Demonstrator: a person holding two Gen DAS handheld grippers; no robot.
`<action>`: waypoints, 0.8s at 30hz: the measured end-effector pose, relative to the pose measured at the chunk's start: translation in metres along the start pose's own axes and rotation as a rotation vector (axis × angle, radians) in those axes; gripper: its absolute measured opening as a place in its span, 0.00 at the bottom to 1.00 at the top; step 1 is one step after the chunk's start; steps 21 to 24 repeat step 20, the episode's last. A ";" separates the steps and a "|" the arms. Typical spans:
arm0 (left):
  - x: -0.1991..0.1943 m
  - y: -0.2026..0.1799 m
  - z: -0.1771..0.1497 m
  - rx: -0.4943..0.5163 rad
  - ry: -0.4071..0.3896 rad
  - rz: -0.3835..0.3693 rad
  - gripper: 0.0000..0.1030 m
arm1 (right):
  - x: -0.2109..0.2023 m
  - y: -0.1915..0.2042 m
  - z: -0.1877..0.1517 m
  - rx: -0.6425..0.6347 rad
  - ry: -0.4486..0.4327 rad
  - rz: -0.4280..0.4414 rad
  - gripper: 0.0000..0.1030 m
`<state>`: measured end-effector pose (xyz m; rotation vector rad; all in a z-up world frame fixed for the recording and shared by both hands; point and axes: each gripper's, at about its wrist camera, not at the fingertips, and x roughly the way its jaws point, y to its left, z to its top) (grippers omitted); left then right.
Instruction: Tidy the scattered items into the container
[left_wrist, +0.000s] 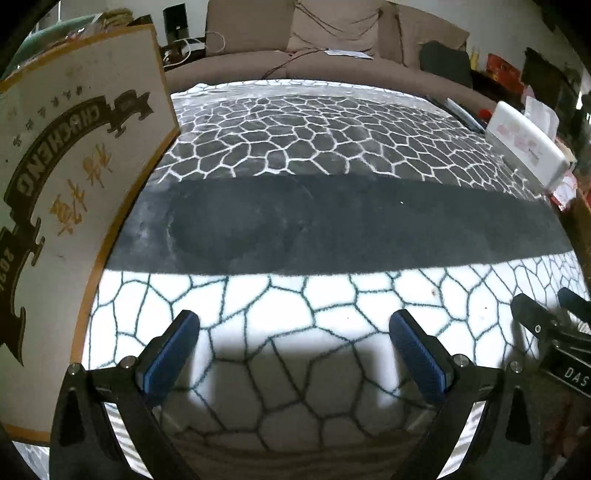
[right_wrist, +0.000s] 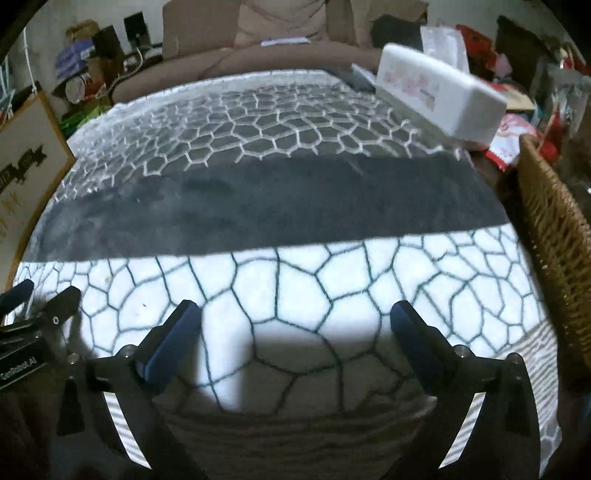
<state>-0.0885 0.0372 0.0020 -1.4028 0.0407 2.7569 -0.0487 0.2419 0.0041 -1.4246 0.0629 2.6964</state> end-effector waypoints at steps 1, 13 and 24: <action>0.000 0.000 0.000 0.000 0.000 0.000 1.00 | 0.000 0.001 0.000 -0.004 0.003 -0.006 1.00; 0.000 0.000 0.000 0.001 0.000 0.000 1.00 | 0.000 0.000 -0.001 -0.003 0.003 -0.005 1.00; 0.000 0.000 0.000 0.001 0.000 0.000 1.00 | 0.000 0.000 -0.002 -0.003 0.003 -0.005 1.00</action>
